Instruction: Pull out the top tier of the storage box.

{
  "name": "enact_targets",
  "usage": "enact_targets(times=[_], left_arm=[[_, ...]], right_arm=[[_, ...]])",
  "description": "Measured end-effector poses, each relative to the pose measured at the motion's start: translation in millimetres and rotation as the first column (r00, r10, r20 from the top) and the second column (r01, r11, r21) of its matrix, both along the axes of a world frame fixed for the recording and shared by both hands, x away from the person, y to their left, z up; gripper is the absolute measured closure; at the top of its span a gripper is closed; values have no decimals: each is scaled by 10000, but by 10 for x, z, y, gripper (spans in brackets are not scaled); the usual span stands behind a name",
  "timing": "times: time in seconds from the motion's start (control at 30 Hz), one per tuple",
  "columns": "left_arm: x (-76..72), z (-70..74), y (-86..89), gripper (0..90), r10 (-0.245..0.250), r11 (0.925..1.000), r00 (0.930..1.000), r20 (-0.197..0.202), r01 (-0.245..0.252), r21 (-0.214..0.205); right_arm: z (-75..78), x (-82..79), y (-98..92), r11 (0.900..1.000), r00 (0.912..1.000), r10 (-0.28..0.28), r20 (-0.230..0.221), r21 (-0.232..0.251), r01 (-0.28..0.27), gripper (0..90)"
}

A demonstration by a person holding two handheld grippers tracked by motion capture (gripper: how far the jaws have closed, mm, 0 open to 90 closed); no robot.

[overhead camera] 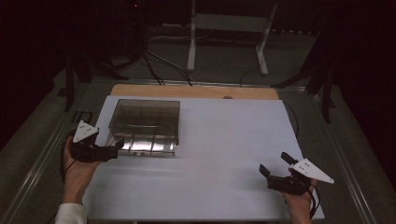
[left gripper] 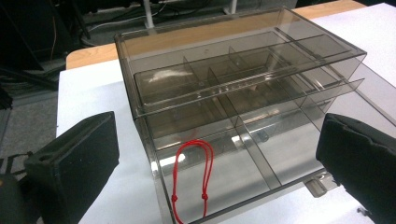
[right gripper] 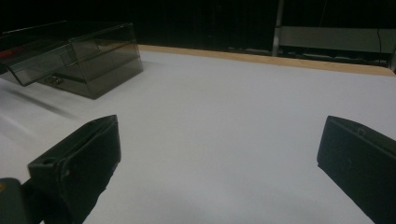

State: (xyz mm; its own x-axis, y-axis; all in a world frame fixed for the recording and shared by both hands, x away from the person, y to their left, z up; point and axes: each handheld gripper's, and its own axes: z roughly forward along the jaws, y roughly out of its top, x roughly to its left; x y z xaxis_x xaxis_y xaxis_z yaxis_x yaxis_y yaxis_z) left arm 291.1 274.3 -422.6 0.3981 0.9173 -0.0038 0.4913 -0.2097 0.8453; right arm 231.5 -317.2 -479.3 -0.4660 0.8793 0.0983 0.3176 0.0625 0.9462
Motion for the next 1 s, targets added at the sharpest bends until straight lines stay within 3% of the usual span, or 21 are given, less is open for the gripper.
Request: enact_targets(times=[0.43, 1.0], left_arm=[[-60, 34, -58, 9, -92, 10000, 9998, 192, 91, 26], [-118, 5, -135, 9, -327, 9995, 9994, 144, 326, 43]], right_arm=[[-2, 2, 2, 10000, 10000, 2, -6, 20, -2, 0], [4, -2, -4, 10000, 10000, -29, 18, 20, 29, 0]])
